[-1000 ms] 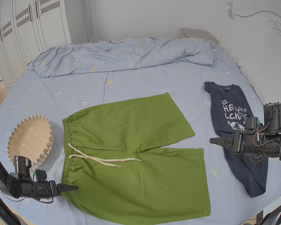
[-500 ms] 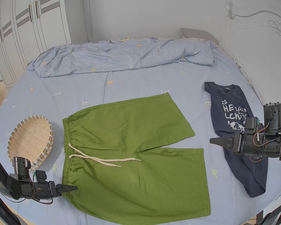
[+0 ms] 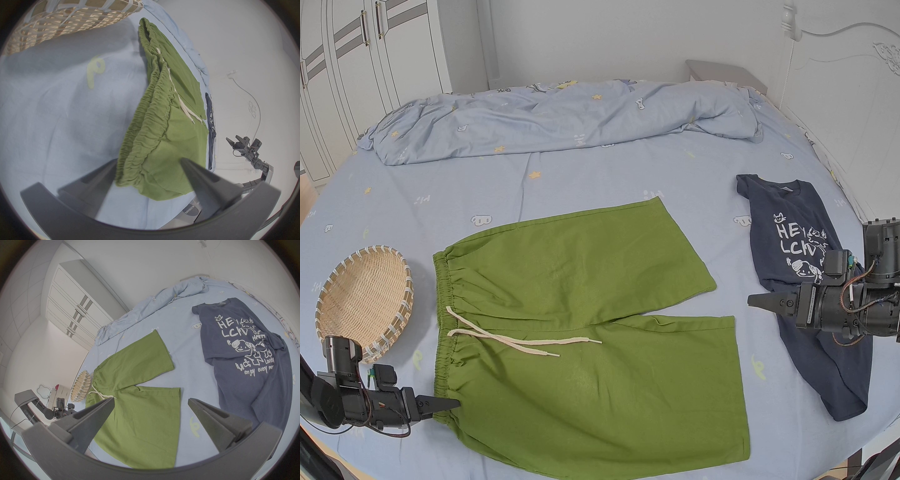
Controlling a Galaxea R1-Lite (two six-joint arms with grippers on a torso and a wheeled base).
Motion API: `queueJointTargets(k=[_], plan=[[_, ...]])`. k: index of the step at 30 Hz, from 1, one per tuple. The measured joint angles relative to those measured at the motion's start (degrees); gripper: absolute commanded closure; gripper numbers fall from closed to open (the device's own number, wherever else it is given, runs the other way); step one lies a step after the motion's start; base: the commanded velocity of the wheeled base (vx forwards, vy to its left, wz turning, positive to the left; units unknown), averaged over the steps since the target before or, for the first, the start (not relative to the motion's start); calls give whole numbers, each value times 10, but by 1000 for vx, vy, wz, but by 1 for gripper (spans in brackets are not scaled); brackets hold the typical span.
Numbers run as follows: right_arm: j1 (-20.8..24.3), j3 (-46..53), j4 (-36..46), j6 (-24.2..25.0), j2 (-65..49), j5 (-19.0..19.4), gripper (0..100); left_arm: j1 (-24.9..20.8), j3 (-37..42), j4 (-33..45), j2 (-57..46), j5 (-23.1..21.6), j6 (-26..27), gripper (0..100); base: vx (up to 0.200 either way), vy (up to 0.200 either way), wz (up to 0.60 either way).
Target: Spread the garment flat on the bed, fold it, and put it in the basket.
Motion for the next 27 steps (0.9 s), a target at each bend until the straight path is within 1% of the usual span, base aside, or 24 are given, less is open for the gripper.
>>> queueJointTargets(k=[11, 15, 18, 21, 25, 27], plan=[[0, 0, 0, -1, 0, 0, 0, 12, 14, 0, -12, 1, 4, 100, 0, 0, 0], [0, 1, 1, 0, 0, 0, 0, 27, 28, 0, -29, 3, 7, 100, 0, 0, 0], [0, 9, 4, 0, 0, 5, 0, 49, 41, 0, -44, 4, 17, 100, 0, 0, 0], [-3, 24, 8, 1, 1, 28, 0, 77, 49, 1, -57, 3, 36, 100, 0, 0, 0], [-12, 54, 31, 1, 1, 89, 0, 107, 51, 1, -62, 3, 69, 100, 0, 0, 0], [-18, 68, 42, 0, 2, 103, 0, 118, 51, 1, -60, 3, 81, 100, 0, 0, 0]])
